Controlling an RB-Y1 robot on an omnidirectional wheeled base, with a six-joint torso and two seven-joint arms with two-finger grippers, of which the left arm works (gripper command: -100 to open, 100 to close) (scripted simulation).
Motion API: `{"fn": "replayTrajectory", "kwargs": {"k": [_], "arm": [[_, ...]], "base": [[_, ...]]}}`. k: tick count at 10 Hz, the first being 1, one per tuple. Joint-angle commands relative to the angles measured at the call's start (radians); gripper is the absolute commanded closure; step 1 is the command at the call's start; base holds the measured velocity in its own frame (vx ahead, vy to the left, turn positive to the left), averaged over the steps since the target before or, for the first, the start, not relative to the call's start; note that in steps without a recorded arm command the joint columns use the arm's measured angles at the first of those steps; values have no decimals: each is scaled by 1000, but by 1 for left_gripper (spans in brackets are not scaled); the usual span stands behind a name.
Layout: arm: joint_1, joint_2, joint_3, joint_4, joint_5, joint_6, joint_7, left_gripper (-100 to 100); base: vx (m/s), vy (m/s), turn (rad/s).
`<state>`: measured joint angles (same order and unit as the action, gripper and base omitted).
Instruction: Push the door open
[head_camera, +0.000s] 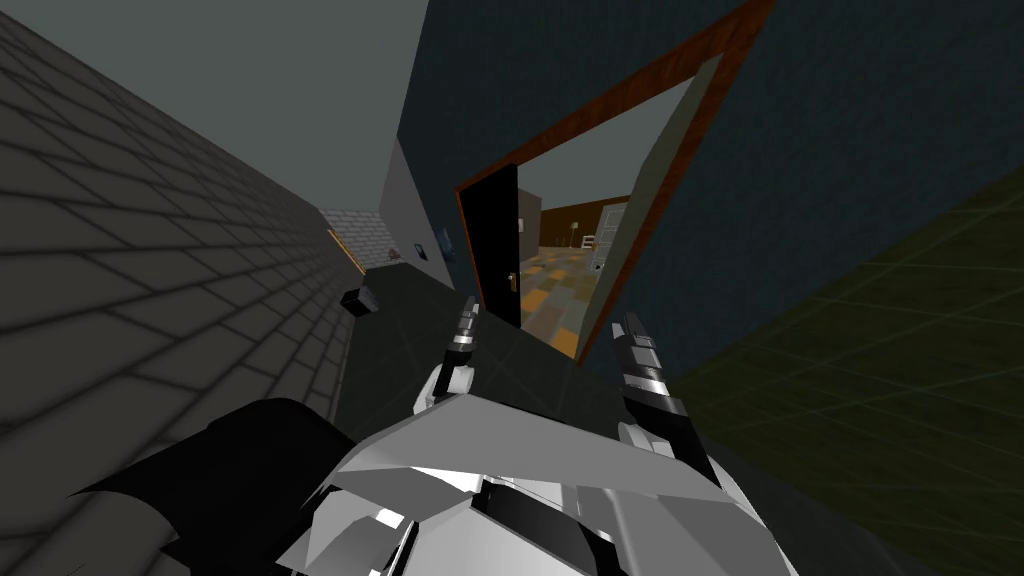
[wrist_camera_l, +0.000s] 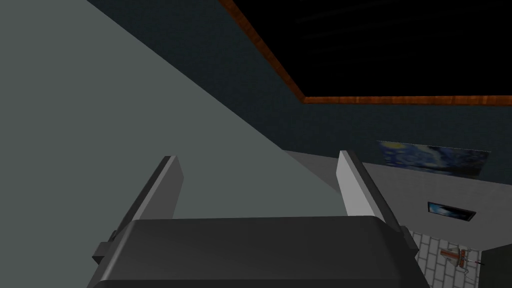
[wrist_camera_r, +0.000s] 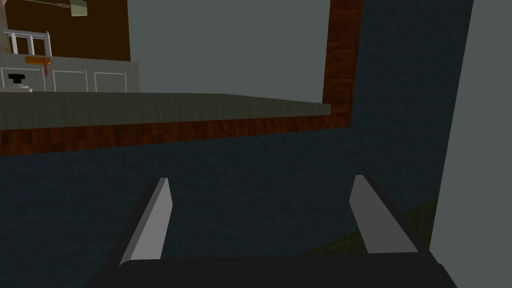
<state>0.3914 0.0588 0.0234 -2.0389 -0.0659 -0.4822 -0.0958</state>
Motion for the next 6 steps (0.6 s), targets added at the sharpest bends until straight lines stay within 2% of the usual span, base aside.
{"fn": "replayTrajectory", "kwargs": {"k": [1,6], "arm": [[-22,7,-4,32,2,5,13,-100],[-94,17,-28,145,3,7,42,-100]], "base": [[115,72,-14],[90,65,-14]]}}
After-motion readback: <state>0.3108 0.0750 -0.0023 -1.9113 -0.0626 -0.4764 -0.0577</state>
